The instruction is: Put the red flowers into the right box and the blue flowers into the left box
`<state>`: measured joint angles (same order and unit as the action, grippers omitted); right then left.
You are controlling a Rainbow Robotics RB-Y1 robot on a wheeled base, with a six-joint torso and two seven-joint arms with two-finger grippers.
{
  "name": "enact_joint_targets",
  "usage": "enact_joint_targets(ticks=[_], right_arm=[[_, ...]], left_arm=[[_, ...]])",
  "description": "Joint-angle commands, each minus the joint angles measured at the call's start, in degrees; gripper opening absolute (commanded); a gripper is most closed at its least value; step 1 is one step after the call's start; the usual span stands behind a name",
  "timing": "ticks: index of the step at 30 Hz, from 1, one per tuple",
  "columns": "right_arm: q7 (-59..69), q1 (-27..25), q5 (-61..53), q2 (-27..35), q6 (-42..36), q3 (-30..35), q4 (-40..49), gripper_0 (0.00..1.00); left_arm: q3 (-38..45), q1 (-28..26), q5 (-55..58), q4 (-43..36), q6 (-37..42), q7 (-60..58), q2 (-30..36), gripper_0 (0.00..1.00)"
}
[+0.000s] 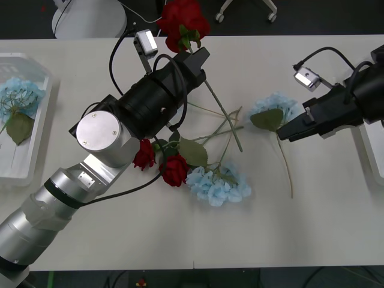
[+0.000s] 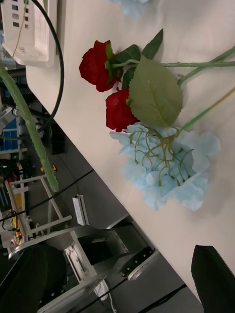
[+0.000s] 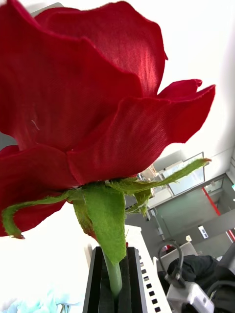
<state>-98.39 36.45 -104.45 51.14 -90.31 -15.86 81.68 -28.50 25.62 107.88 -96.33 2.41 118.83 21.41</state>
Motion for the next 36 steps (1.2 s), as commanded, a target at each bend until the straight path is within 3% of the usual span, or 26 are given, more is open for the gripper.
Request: enact_joint_targets(ticks=[1,19,20,21,22,23,36], right_arm=[[-0.23,2.40,3.81,-5.78,-1.89,1.09,2.26,0.85],[1.88,2.40,8.47,-19.41,5.32,1.27,2.52,0.84],[1.88,2.40,9.18,-19.76,5.67,1.27,2.52,0.53],[1.97,2.40,9.44,-19.85,5.76,1.27,2.52,0.36],[2.23,2.49,10.06,-19.85,5.76,1.27,2.52,0.04],[2.41,2.57,10.58,-19.76,5.67,1.27,2.52,0.00],[3.46,2.57,12.16,-18.70,4.17,1.27,2.52,0.00]], left_arm=[[-0.77,2.41,0.57,-2.28,-0.82,0.44,-1.28,0.00],[-0.59,2.33,0.57,-2.28,-1.00,0.52,-1.46,0.00],[-0.59,2.33,0.57,-2.28,-1.00,0.61,-1.46,0.00],[-0.59,2.33,0.66,-2.28,-1.00,0.52,-1.46,0.00],[-0.59,2.33,0.92,-2.28,-1.00,0.52,-1.46,0.00],[-0.59,2.33,1.10,-2.19,-1.00,0.61,-1.46,0.00],[-0.59,2.33,1.10,-2.19,-1.00,0.87,-1.46,0.00]])
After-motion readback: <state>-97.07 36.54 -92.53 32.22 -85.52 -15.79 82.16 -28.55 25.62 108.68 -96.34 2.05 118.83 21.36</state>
